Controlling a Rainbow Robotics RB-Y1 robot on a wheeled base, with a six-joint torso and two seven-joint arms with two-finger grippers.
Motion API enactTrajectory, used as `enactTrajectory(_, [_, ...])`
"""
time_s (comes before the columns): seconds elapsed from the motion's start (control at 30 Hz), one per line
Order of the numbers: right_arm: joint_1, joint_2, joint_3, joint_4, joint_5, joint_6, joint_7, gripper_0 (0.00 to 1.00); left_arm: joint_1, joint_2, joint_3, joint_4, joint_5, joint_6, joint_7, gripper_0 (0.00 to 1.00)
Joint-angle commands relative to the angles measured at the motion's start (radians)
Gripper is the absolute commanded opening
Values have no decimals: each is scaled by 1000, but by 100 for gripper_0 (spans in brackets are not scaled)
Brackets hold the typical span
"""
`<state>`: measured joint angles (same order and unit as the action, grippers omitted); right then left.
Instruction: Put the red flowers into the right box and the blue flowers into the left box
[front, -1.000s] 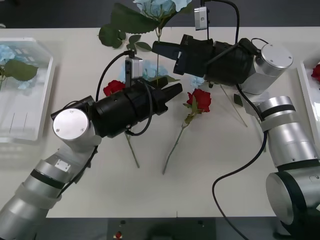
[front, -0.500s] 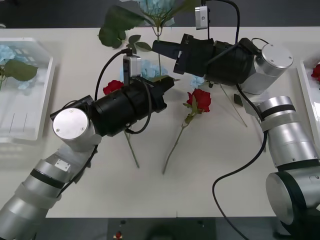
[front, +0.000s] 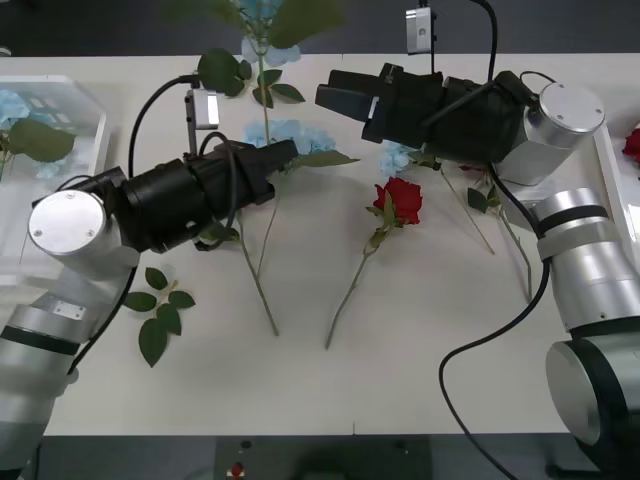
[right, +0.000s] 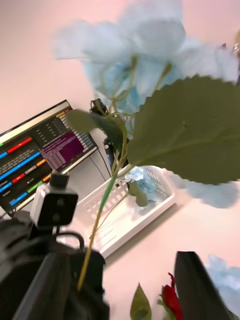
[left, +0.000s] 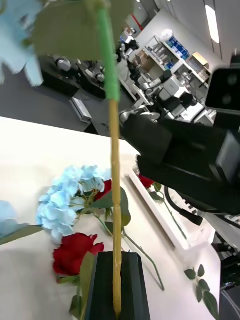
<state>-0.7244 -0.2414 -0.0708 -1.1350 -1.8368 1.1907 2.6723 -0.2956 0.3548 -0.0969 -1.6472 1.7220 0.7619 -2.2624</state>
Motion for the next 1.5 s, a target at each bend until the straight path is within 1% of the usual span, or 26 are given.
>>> enactTrajectory(0.03, [-27, -49, -3, -20, -6, 18, 33, 88, -13, 58, 124, -29, -27, 106, 104, 0])
enactTrajectory(0.17, [-36, -110, 31, -20, -15, 35, 33, 88, -7, 130, 269, -29, -116, 301, 228, 0])
enactTrajectory(0.2, [-36, -133, 45, -20, -19, 38, 33, 88, -7, 151, 312, -29, -128, 367, 291, 0])
enactTrajectory(0.23, [-36, -147, 52, -20, -22, 38, 33, 88, -7, 161, 335, -29, -137, 398, 319, 0])
enactTrajectory(0.33, [-36, -236, 108, -20, -48, 46, 33, 88, -7, 205, 459, -29, -206, 547, 452, 0])
enactTrajectory(0.4, [-36, -303, 148, -20, -52, 56, 33, 88, -7, 220, 540, -29, -279, 606, 506, 0])
enactTrajectory(0.47, [-36, -378, 197, -20, -52, 56, 31, 89, -7, 240, 612, -29, -364, 655, 515, 0])
enactTrajectory(0.57, [-36, -472, 266, -20, -53, 61, -28, 88, -5, 277, 658, -33, -487, 675, 477, 0])
enactTrajectory(0.6, [-36, -501, 283, -22, -55, 63, -57, 88, -5, 288, 661, -33, -535, 671, 457, 0])
enactTrajectory(0.7, [-46, -579, 342, -20, -18, 66, -193, 88, 0, 337, 663, -33, -690, 599, 403, 0])
enactTrajectory(0.83, [-75, -638, 404, -22, 73, 70, -367, 88, 42, 380, 657, -14, -826, 439, 380, 0])
enactTrajectory(0.87, [-87, -653, 422, -20, 122, 83, -453, 89, 52, 391, 646, 12, -872, 379, 379, 0])
enactTrajectory(0.93, [-98, -661, 428, -20, 192, 101, -557, 88, 53, 395, 635, 61, -917, 313, 374, 0])
enactTrajectory(1.0, [-104, -661, 427, -20, 260, 115, -631, 88, 53, 403, 631, 106, -940, 261, 371, 0])
enactTrajectory(1.07, [-110, -656, 428, -20, 378, 139, -735, 88, 53, 428, 614, 176, -986, 178, 359, 0])
enactTrajectory(1.17, [-118, -635, 428, -11, 501, 164, -824, 89, 69, 451, 598, 225, -1018, 126, 351, 0])
enactTrajectory(1.23, [-125, -613, 428, 9, 568, 175, -862, 88, 85, 461, 591, 234, -1023, 109, 351, 0])
enactTrajectory(1.4, [-176, -547, 425, 132, 729, 175, -873, 89, 119, 463, 575, 242, -1038, 77, 357, 0])
enactTrajectory(1.5, [-219, -498, 424, 236, 798, 142, -867, 88, 121, 461, 559, 267, -1038, 70, 362, 0])
